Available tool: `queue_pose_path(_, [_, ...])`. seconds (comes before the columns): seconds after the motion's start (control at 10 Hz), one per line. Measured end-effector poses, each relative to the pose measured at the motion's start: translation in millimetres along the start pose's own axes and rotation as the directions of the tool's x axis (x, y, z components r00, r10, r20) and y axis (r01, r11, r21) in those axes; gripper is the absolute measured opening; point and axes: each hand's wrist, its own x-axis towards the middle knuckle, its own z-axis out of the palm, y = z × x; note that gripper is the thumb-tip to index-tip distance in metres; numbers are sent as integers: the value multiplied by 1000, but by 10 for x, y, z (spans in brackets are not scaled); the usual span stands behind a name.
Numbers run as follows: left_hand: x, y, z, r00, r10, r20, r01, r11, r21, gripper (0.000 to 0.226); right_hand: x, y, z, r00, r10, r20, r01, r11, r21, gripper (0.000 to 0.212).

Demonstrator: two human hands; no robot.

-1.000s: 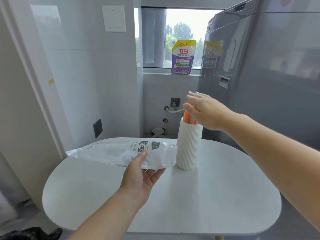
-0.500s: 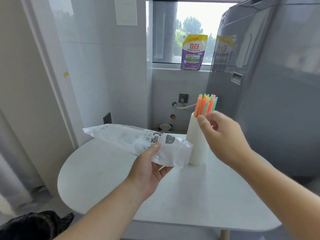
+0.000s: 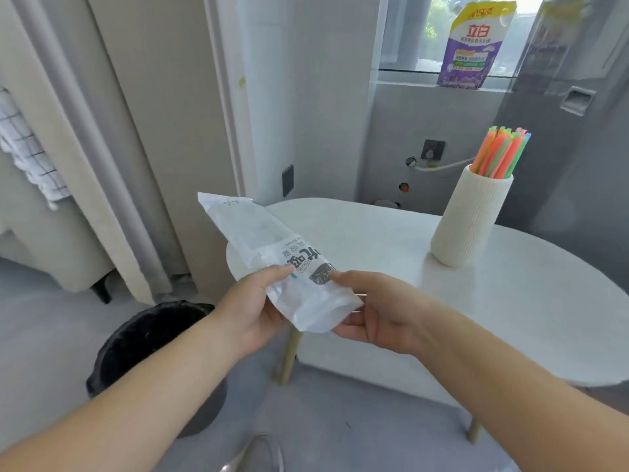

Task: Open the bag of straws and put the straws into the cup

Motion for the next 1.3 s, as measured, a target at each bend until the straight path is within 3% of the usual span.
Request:
queue_pose_path(0.1, [-250, -44, -539, 995, 20, -97, -23, 999, -29, 41, 148, 227, 388, 996, 24, 90, -22, 999, -25, 15])
queue_pose_path(0.2, [-424, -223, -1034, 976, -33, -214, 11, 995, -103, 40, 389, 516, 718, 999, 6, 46, 0, 990, -144, 9])
queue_pose_path(0.4, [-633, -613, -1570, 824, -195, -533, 145, 980, -135, 32, 1029, 1172, 1135, 997, 73, -27, -78, 952, -296, 48])
queue_pose_path(0.5, [-654, -670, -1672, 769, -263, -583, 217, 965, -150, 34, 1303, 1338, 1240, 993, 93, -77, -112, 945, -307, 48])
queue_pose_path(0.7, [-607, -708, -1742, 732, -404, -548, 387, 909, -153, 62, 1547, 1484, 1279, 989, 89, -118, -122, 945, -304, 47])
queue_pose_path(0.9, [-568, -821, -1572, 766, -442, -467, 475, 878, -51, 54, 1559, 1530, 1071, 977, 51, -206, -106, 957, -268, 8])
queue_pose_path(1.0, [-525, -836, -1514, 764, -451, -462, 486, 873, -48, 53, 1519, 1523, 992, 978, 40, -203, -100, 950, -294, 14])
queue_pose_path(1.1, [-479, -837, -1521, 761, -447, -470, 482, 875, -50, 61, 1487, 1463, 1022, 991, 24, -129, -62, 952, -300, 35])
queue_pose_path(1.2, [-441, -854, -1554, 774, -455, -440, 463, 881, -97, 76, 1505, 1426, 1096, 999, -3, -49, -11, 963, -269, 44])
queue_pose_path(1.3, [-536, -876, -1501, 783, -477, -400, 509, 860, -31, 83, 1495, 1428, 1133, 999, -8, -38, -3, 958, -287, 46])
